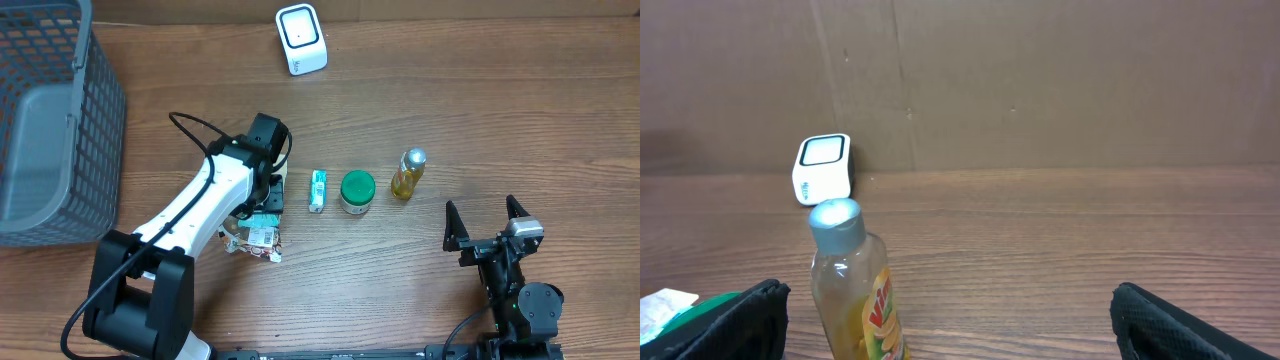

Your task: Scan the item barcode

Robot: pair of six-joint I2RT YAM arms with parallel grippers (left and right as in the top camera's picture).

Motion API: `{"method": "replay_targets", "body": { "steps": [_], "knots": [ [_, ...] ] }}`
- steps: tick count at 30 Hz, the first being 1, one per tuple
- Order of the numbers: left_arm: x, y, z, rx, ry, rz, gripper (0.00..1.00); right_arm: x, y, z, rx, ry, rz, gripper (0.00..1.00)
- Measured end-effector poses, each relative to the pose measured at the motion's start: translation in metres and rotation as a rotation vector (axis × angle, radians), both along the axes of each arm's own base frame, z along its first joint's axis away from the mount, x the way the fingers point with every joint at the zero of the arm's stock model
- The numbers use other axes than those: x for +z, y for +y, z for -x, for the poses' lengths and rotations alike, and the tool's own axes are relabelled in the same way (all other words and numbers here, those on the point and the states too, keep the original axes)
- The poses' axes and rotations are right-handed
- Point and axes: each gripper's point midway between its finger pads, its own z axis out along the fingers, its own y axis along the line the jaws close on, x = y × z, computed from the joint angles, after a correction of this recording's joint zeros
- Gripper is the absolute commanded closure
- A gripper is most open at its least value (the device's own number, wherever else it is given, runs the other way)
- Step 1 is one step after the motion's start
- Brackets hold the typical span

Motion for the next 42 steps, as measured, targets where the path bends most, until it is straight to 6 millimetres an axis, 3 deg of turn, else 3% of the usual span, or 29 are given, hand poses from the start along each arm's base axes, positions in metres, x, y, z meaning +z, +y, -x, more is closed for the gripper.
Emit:
{"method": "replay_targets", "body": {
  "steps": [5,11,15,20,21,25,30,38,42],
  "knots": [
    [0.020,-0.013,-0.016,-0.003,-0.038,0.055,0.47,0.000,0.000,0.000,0.001,0.000,0.000,0.00],
    [0.021,-0.027,-0.015,-0.015,-0.030,0.125,0.46,0.000,0.000,0.000,0.000,0.000,0.001,0.00],
    [0.019,-0.036,-0.012,-0.036,-0.025,0.147,0.34,0.000,0.000,0.000,0.000,0.000,0.001,0.00],
    [0.019,-0.047,-0.007,-0.049,-0.007,0.184,0.29,0.000,0.000,0.000,0.000,0.000,0.000,0.00],
    [0.019,-0.049,-0.006,-0.051,-0.002,0.198,0.33,0.000,0.000,0.000,0.000,0.000,0.000,0.00],
    [0.019,-0.051,-0.005,-0.055,0.003,0.208,0.69,0.000,0.000,0.000,0.000,0.000,0.001,0.00],
    [0.018,-0.050,-0.005,-0.051,0.002,0.199,0.95,0.000,0.000,0.000,0.000,0.000,0.001,0.00],
    [0.010,-0.049,0.009,-0.064,0.051,0.178,0.92,0.000,0.000,0.000,0.000,0.000,0.000,0.00],
    [-0.004,-0.048,0.013,-0.059,0.095,0.160,0.93,0.000,0.000,0.000,0.000,0.000,0.000,0.00]
  ]
}}
